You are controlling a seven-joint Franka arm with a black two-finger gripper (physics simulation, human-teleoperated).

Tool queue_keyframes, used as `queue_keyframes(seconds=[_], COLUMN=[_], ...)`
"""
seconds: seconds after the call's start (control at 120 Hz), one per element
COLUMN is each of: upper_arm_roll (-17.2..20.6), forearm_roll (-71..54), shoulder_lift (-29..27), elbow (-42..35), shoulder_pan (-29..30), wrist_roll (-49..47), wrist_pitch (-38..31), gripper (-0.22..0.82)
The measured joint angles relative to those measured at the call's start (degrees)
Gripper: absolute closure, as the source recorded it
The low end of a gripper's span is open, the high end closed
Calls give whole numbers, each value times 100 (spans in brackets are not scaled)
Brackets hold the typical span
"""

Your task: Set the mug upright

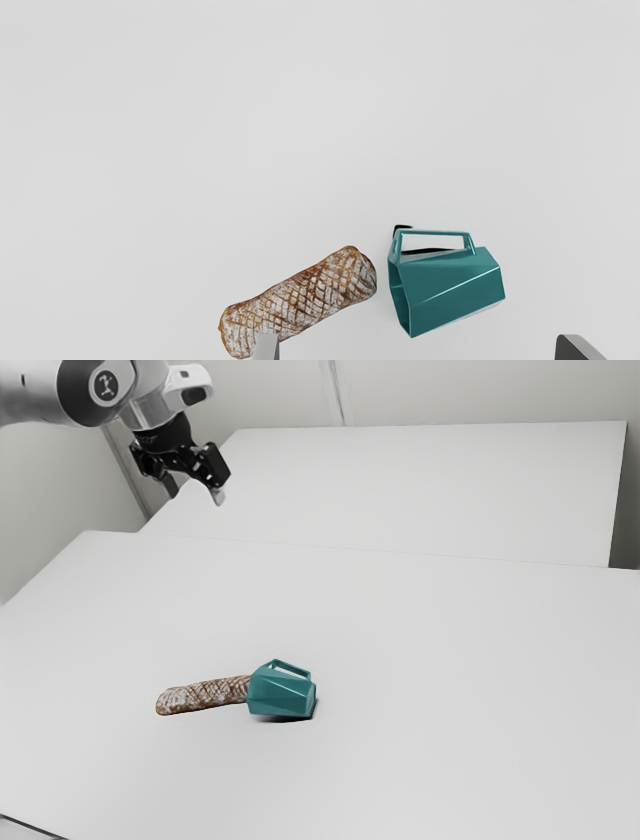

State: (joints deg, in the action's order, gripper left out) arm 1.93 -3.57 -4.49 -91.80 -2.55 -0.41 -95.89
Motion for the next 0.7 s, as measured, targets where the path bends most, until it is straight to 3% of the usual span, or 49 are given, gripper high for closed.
queue_keyframes(seconds=[0.383, 0.7], upper_arm_roll=[-203, -333], forearm_roll=[482, 2181], shoulder_lift=[30, 282], elbow=[-518, -1759], shoulder_pan=[41, 870], wrist_roll=[-16, -151], wrist_pitch=[-228, -435], gripper=[0, 0])
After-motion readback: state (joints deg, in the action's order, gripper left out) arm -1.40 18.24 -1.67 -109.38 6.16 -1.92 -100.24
